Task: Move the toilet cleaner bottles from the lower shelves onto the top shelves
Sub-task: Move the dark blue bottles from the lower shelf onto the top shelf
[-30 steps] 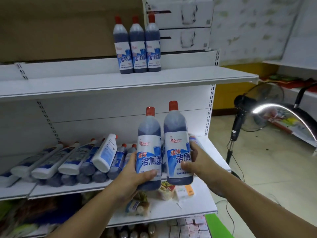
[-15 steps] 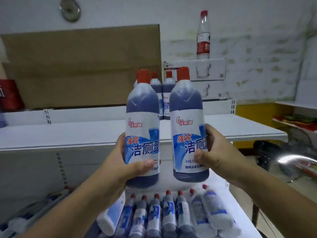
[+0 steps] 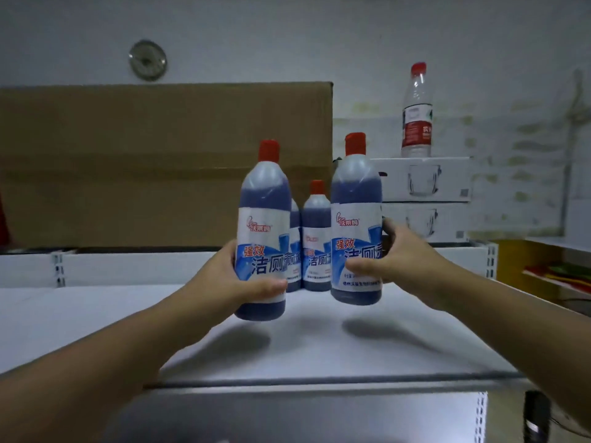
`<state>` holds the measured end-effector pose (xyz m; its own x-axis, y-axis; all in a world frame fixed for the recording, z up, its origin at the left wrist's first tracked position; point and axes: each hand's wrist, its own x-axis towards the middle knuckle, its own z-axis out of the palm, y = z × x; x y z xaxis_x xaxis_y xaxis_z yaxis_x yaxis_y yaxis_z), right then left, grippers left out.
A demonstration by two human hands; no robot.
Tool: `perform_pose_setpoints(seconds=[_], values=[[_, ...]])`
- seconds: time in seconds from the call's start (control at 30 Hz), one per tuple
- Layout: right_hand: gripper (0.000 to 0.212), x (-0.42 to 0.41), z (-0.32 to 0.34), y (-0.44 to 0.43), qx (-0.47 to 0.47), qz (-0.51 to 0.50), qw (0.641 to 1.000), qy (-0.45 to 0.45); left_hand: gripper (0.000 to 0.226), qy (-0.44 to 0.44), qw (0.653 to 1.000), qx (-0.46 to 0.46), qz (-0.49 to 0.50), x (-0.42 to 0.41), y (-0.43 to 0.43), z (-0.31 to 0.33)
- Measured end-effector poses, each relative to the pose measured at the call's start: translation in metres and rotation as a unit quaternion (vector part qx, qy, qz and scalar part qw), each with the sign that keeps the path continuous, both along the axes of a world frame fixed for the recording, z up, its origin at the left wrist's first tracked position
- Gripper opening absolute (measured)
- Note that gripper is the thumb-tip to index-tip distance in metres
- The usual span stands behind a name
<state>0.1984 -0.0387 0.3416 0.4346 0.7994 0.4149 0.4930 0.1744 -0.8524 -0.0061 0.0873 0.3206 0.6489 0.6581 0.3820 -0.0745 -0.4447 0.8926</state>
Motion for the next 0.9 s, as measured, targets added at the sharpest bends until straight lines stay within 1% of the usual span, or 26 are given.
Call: perform_pose_setpoints(seconds=[0.07,0.13,0.17,0.23,0.37,0.47,0.53,0.6,0.73,0.8,0.9], values=[[0.061,0.009,0.003,0.025,-0.014,-0.007,1.0,0.004,0.058,0.017,1.0,0.006,-0.001,0.015,0.021,-0.005],[0.067,0.016,0.005,0.049,-0.045,-0.014,0.999,-0.01,0.06,0.027,0.999,0.018,0.003,0.029,0.039,-0.009],[0.07,0.019,0.004,0.061,-0.061,-0.018,0.998,-0.021,0.061,0.031,0.999,0.031,0.011,0.036,0.047,-0.01],[0.069,0.023,-0.002,0.079,-0.073,-0.037,0.996,-0.034,0.061,0.038,0.997,0.063,0.031,0.046,0.059,-0.015],[0.067,0.034,-0.019,0.091,-0.015,-0.06,0.998,-0.031,0.066,0.052,0.991,0.114,0.05,0.061,0.077,-0.03],[0.07,0.039,-0.026,0.088,0.005,-0.037,0.999,-0.036,0.065,0.058,0.991,0.11,0.039,0.066,0.086,-0.039],[0.07,0.034,-0.037,0.096,-0.011,-0.022,0.999,-0.021,0.066,0.065,0.992,0.102,0.033,0.063,0.091,-0.048],[0.07,0.029,-0.04,0.091,-0.013,-0.021,0.999,-0.028,0.068,0.054,0.994,0.096,0.027,0.063,0.089,-0.047],[0.076,0.018,-0.039,0.088,-0.027,-0.037,0.998,-0.04,0.074,0.047,0.994,0.094,0.01,0.062,0.087,-0.042],[0.077,0.017,-0.039,0.091,-0.035,-0.039,0.998,-0.037,0.081,0.062,0.994,0.095,-0.001,0.065,0.088,-0.038],[0.077,0.022,-0.038,0.094,-0.041,-0.051,0.997,-0.039,0.085,0.101,0.99,0.1,-0.012,0.064,0.09,-0.029]])
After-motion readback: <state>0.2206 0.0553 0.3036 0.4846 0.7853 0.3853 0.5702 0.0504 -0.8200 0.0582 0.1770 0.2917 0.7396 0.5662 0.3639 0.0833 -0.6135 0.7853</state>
